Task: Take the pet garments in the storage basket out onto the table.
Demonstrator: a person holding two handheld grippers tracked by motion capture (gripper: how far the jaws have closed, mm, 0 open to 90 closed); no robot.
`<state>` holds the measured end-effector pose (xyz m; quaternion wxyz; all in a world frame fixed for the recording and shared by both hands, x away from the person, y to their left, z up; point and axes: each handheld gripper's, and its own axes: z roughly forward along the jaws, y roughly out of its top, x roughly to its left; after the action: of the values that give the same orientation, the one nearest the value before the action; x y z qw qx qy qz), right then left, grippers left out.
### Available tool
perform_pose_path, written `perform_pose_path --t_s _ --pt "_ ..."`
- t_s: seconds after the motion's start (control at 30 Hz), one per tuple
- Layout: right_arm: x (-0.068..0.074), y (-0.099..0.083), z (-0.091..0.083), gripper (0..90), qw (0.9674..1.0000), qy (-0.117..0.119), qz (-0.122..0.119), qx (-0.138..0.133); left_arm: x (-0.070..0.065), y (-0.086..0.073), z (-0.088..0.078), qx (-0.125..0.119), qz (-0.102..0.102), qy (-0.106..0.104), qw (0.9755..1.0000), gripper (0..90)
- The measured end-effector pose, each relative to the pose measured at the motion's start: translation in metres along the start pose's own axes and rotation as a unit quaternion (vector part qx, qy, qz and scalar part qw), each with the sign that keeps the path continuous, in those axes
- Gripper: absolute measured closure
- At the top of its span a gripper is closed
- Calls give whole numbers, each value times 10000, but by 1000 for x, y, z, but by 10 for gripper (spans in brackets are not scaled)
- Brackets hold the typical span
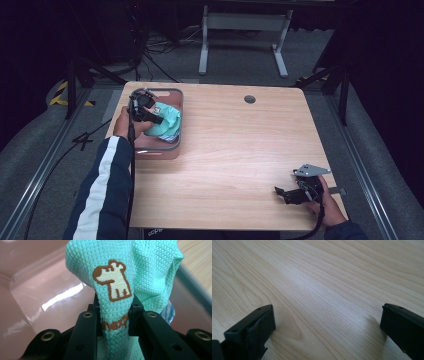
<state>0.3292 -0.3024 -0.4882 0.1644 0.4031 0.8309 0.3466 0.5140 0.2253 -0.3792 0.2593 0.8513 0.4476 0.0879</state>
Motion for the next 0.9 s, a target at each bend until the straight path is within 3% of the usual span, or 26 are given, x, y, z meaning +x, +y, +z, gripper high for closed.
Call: perform_pose_path --t_s 0.13,0.33,0.6,0.9 --pt "0 0 0 1 10000 -1 0 0 -4 -6 -16 -371 81 19 9993 751" --pt "0 0 0 1 10000 -1 0 -1 -16 -11 -43 -859 182 18 9961 753" --pt "0 0 0 1 10000 -8 16 5 -37 -13 -69 -1216 499 43 9913 754" --pt "0 0 0 1 10000 -9 15 5 -60 -9 -83 -1512 763 57 9855 755"
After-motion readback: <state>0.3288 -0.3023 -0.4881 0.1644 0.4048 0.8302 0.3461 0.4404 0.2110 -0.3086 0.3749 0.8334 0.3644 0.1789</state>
